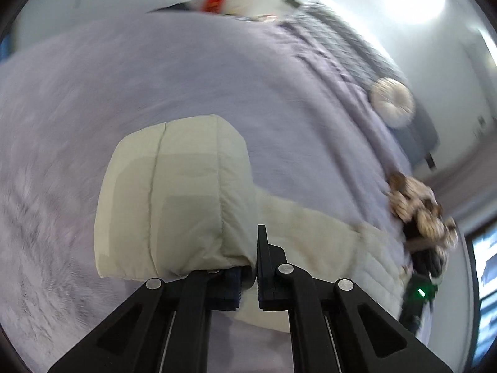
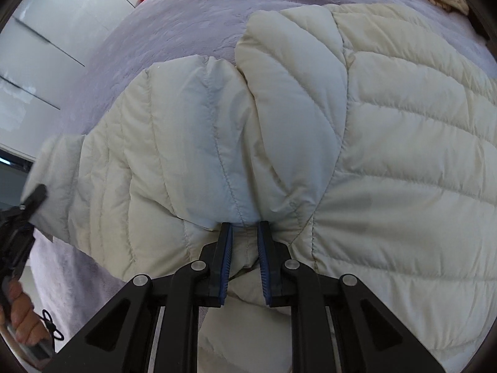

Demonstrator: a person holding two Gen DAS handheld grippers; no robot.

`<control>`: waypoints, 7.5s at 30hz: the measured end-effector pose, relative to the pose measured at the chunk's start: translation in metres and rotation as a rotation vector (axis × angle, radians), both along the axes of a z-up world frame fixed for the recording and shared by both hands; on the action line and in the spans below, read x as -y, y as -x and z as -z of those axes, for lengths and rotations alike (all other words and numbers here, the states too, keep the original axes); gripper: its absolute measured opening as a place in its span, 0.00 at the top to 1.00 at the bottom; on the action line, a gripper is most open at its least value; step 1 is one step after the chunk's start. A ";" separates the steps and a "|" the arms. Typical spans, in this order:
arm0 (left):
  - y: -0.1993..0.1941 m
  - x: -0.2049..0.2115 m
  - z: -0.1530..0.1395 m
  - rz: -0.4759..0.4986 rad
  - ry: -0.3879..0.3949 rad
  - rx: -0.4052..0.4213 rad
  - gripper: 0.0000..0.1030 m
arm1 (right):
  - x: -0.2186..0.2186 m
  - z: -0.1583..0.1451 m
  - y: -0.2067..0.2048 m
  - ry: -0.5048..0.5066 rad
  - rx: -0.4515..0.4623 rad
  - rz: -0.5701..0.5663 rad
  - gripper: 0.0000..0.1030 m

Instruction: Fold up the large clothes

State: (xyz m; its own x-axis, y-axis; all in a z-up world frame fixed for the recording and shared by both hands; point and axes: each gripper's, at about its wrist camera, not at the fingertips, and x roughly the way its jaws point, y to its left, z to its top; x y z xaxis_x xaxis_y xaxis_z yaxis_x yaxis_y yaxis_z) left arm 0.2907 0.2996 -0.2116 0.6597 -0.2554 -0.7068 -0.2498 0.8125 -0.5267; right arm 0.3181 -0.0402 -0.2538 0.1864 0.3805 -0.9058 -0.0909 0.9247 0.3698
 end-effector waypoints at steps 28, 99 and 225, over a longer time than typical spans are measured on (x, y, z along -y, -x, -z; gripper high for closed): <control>0.019 0.434 0.005 0.775 -0.528 -0.030 0.92 | 0.329 -0.072 0.137 -0.033 0.029 0.491 0.82; -0.010 0.215 0.018 0.271 -0.705 -0.175 0.01 | 0.313 -0.090 0.115 -0.051 0.224 0.781 0.93; 0.047 0.371 -0.039 0.506 -0.529 -0.178 0.01 | 0.480 -0.133 0.087 -0.752 0.388 0.681 0.89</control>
